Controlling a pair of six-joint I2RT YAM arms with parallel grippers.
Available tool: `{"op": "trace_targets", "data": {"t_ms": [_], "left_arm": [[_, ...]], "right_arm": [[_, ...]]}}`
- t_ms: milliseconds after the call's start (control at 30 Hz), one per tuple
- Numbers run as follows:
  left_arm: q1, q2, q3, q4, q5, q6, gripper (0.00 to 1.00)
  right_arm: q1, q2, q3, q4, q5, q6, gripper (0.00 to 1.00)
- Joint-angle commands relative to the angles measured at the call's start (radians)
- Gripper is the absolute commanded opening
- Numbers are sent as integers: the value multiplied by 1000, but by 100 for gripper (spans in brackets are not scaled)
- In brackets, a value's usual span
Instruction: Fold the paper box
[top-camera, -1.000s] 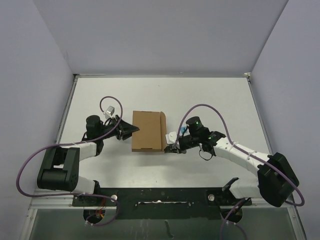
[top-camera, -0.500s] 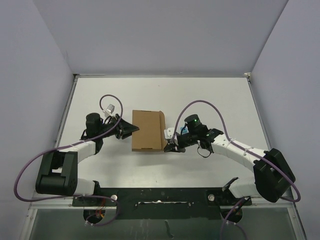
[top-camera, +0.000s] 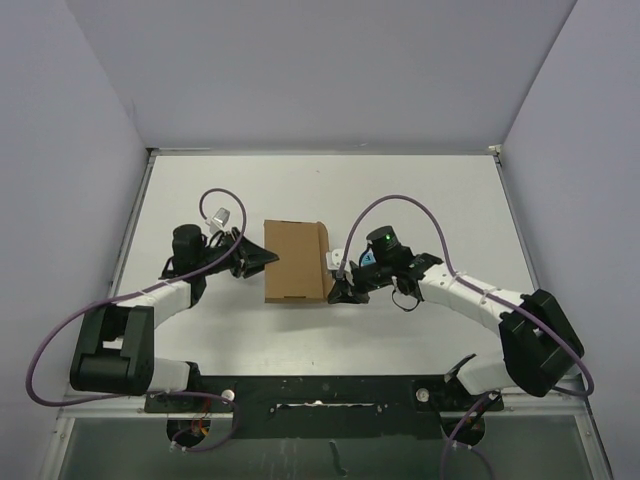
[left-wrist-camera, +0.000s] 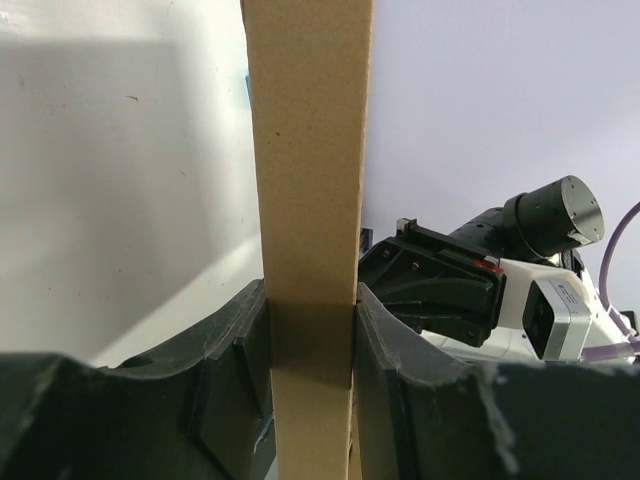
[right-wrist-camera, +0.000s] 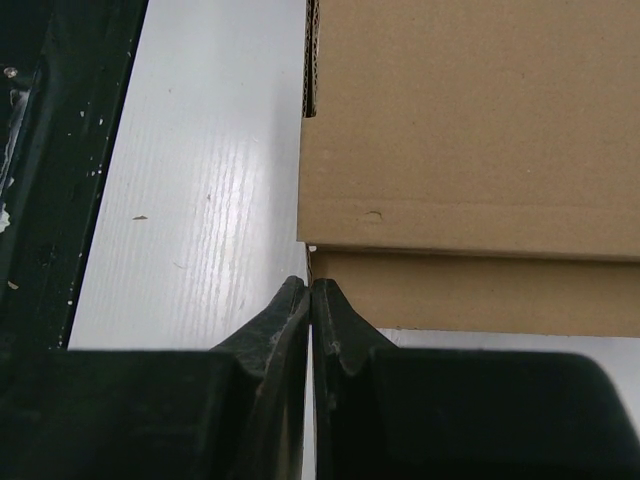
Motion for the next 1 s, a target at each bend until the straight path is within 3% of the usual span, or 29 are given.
{"op": "trace_targets", "data": {"t_ms": [0, 500, 967], "left_arm": [[-25, -54, 54, -47, 9, 53, 8], [-148, -100, 269, -674, -299, 384, 6], [-196, 39, 346, -764, -368, 521, 6]], "right_arm": [[-11, 13, 67, 33, 10, 42, 0], [-6, 87, 78, 38, 25, 69, 1], [-2, 214, 73, 97, 41, 129, 4]]}}
